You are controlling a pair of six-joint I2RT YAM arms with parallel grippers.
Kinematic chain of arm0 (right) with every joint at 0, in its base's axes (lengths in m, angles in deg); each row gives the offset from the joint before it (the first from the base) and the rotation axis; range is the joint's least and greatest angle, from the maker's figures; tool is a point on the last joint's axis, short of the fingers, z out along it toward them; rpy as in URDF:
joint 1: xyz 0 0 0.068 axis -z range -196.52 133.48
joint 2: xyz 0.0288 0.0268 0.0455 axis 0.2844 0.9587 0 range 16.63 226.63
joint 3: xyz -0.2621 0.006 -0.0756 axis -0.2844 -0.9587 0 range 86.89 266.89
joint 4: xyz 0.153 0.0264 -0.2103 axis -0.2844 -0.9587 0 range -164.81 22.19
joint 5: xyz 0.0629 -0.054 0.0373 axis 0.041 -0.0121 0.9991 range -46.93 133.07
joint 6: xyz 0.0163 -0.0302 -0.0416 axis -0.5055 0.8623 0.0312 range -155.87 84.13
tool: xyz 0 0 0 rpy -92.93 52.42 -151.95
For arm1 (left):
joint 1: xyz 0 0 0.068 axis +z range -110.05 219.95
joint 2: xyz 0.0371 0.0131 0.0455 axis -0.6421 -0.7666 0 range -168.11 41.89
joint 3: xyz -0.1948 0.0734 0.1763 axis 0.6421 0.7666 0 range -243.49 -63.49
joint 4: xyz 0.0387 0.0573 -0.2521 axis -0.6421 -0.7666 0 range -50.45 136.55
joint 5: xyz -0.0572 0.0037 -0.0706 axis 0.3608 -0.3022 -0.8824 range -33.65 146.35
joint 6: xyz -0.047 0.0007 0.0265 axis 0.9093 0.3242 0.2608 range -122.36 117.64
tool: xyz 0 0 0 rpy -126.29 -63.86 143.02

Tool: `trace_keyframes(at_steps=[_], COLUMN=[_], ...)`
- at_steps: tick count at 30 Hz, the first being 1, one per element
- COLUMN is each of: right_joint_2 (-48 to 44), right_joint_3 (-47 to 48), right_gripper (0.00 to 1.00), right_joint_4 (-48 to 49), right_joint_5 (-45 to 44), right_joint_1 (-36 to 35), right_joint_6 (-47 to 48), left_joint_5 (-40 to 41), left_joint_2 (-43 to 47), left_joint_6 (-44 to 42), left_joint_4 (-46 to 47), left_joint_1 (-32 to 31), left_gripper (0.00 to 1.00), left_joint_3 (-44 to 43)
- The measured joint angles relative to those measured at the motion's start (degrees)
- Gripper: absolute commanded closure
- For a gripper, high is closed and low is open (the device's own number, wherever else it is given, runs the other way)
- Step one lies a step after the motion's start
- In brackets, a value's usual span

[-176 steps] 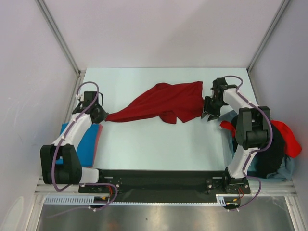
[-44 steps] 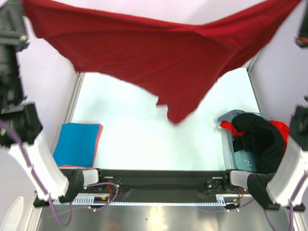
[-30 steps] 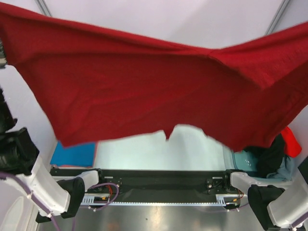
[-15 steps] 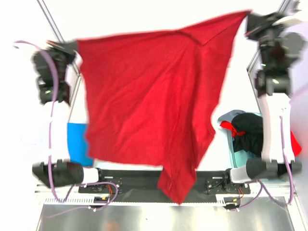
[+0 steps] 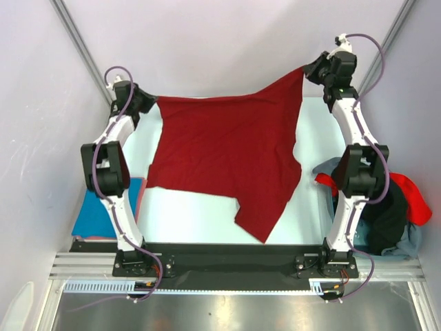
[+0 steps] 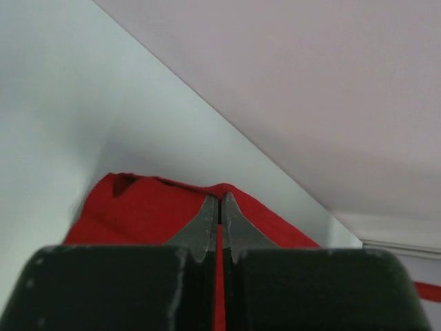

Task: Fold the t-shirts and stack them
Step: Flatten the tshirt out

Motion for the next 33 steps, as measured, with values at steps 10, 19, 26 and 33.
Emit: trace_keyframes(at_steps=[10, 19, 26, 33], right_joint_2=[5.14, -6.01, -18.49, -34.34], right_joint_3=[18.51, 18.62, 18.40, 18.29], right_gripper=[1.00, 1.00, 1.00, 1.00], right_joint_4=[-5.01, -4.15, -3.91, -2.93], right_joint_5=[-0.15, -0.26, -1.22, -3.61], right_joint_1=[0.00, 1.42, 3.48, 4.44], right_joint_6=[-0.28, -1.31, -2.69, -3.13], left_joint_5=[-1.84, -4.33, -5.20, -2.86], left_joint_2=[-2.60, 6.12, 18.23, 31.67], left_joint_6=[1.01, 5.14, 6.73, 6.08], left_joint_4=[-0.61, -0.26, -0.79, -3.82], left_joint_1=[-0.66, -1.73, -3.34, -3.28], left_gripper=[1.00, 1.00, 1.00, 1.00], left_joint_3=[-18.58, -18.73, -20.11, -29.16])
